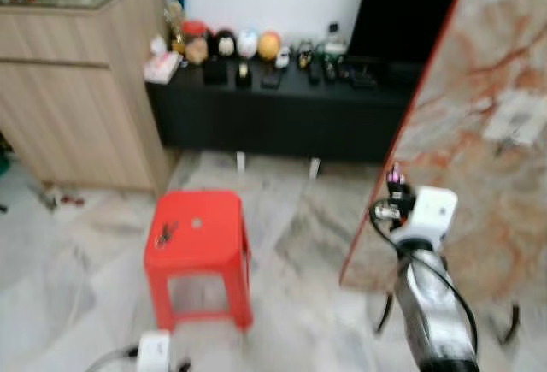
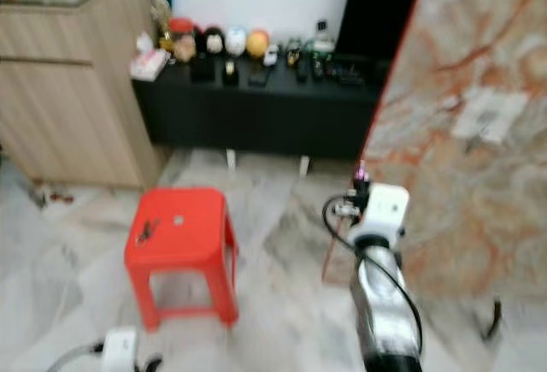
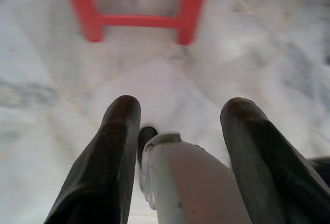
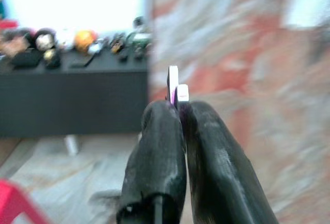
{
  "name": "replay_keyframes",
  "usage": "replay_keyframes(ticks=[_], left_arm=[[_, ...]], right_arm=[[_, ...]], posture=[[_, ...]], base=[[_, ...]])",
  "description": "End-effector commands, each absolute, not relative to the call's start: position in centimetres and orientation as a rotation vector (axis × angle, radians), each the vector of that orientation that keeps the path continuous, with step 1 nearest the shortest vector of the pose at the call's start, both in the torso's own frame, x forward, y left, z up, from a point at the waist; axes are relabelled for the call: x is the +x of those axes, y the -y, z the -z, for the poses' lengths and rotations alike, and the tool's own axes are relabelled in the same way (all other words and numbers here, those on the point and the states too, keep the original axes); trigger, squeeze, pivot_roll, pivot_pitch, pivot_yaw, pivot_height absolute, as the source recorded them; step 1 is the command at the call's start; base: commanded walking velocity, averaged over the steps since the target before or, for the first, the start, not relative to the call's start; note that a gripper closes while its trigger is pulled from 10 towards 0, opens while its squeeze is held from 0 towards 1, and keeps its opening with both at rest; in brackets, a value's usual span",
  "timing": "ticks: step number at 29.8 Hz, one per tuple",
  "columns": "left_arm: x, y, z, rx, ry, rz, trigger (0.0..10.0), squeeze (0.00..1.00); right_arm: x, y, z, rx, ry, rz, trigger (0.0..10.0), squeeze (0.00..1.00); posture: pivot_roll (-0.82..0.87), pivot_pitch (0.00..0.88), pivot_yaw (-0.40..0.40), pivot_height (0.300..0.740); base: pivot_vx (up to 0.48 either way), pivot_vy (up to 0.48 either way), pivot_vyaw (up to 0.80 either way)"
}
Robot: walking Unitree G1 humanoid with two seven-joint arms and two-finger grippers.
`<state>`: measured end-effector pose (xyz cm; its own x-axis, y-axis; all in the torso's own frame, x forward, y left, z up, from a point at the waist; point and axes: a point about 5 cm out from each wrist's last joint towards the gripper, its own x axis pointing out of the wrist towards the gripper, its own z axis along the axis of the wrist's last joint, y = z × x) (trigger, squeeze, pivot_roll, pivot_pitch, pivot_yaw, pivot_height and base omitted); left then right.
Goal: Hang keys on a hook
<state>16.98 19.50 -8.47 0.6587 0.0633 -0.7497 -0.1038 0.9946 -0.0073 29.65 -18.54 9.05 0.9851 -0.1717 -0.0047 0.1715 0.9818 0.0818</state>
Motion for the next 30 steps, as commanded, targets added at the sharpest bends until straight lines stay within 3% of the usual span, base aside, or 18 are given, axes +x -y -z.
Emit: replay_keyframes(ticks=[1,30], left_arm=[[16.84,-20.34,8.44,-0.032,-0.859,-0.106,10.0,0.00],[16.88,-20.51,8.41,-0.047,-0.858,-0.115,10.0,0.00]], right_arm=[[29.98,18.07,-9.67,0.089,0.031,0.161,10.0,0.00],[30.00,18.30,-10.17,0.083,0.068,0.182,10.0,0.00]], posture=[[0.04,0.000,-0.090,0.740],[0.04,0.006,-0.083,0.740]], base=[[0.000,-0.285,0.00],[0.000,-0.261,0.00]])
